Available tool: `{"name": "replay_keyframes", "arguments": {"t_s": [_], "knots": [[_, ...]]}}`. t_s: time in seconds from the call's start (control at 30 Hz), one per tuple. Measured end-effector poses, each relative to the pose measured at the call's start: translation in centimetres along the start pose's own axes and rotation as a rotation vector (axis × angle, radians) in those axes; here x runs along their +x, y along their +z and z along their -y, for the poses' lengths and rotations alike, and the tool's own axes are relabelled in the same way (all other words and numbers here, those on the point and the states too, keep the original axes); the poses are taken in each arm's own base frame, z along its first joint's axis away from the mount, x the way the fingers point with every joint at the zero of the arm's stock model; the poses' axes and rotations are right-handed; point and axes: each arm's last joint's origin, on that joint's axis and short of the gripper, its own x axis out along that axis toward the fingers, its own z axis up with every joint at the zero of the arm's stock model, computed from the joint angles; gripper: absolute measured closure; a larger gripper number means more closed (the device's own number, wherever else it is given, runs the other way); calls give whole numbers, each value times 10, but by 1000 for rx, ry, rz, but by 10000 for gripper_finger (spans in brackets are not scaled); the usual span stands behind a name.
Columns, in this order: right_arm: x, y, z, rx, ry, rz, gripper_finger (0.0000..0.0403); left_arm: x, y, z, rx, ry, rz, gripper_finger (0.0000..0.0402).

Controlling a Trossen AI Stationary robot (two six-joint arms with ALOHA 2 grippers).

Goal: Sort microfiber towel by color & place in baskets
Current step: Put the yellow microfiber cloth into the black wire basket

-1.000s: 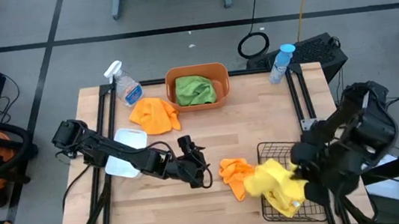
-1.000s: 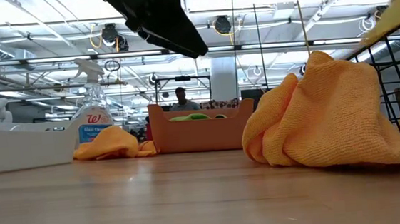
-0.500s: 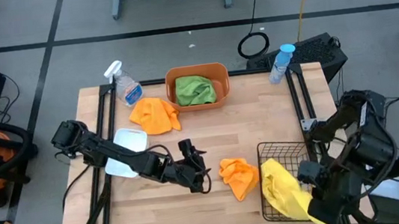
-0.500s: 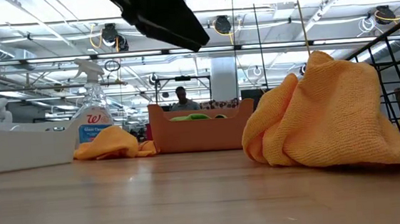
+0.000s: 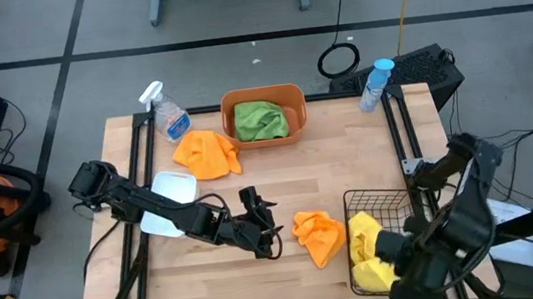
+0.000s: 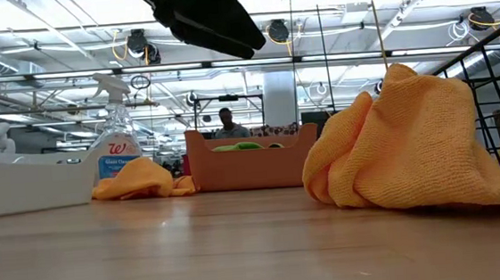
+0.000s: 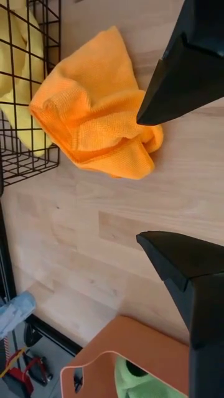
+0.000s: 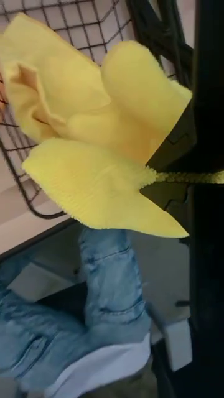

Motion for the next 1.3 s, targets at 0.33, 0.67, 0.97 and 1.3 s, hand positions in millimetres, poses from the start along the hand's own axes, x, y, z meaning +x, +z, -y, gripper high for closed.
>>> {"name": "replay_keyframes", "arguments": {"t_s": [0.33, 0.67, 0.97, 1.3], "knots": [[56, 27, -1, -9, -204, 11, 402, 0, 0, 0, 1, -1, 0, 105], [114, 33, 45, -47, -505, -22, 402, -2, 0, 3, 15, -10, 2, 105], [157, 38, 72, -31, -611, 46, 402, -2, 0, 3, 14, -11, 2, 105], [180, 36, 90, 48, -652, 64, 394, -2, -1, 4, 13, -12, 2, 105]]}}
